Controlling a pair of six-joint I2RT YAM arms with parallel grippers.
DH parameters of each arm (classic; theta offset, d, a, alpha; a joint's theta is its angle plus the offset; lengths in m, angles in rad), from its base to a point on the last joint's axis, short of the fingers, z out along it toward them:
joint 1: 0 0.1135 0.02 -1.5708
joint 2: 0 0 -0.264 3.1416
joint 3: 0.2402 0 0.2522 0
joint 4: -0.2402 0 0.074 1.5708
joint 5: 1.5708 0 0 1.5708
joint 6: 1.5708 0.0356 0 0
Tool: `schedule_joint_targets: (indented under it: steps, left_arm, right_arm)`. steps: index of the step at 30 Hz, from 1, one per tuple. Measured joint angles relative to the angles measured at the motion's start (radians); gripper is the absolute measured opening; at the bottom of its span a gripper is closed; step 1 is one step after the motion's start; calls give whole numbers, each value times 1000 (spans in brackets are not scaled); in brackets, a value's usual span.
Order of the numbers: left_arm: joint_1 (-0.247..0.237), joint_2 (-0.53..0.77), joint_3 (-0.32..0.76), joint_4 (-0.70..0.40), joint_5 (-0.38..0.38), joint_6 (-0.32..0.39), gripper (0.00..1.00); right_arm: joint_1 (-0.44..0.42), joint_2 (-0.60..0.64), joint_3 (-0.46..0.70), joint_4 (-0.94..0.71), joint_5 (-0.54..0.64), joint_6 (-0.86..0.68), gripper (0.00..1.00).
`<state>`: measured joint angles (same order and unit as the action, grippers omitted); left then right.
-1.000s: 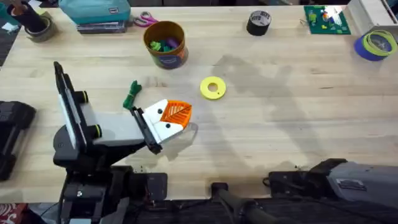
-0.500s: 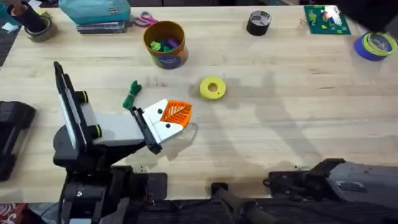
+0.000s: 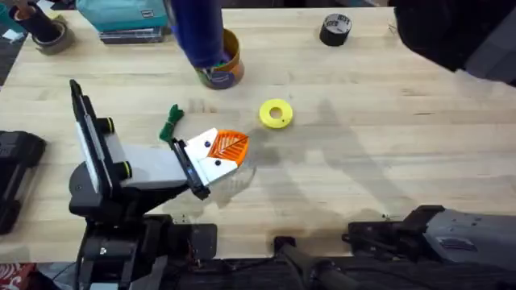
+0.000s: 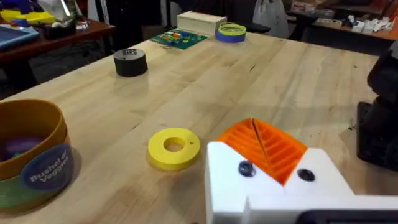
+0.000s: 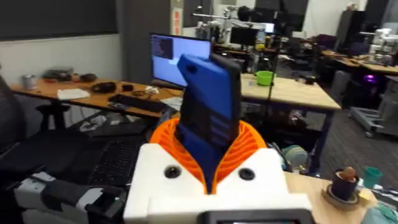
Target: Pick up the gripper from the table and insert it into the empty holder that is missing its gripper. Then pick up a screw, insert it into the mounting hole, and use the screwdriver to tighten it. Finally, clean up the table by picking up the vegetable and placing it into the bucket.
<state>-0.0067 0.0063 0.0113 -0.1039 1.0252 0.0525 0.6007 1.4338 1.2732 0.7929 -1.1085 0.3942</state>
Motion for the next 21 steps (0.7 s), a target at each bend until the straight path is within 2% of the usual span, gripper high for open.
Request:
schedule_joint_targets:
  steps: [12,21]
  left_arm:
    - [0,0,0,0,0,0,8]
    - [0,0,0,0,0,0,8]
  right_arm:
    - [58,0,-10,9,-16,-50,25]
    - [83,0,-145,136,-19,-63,25]
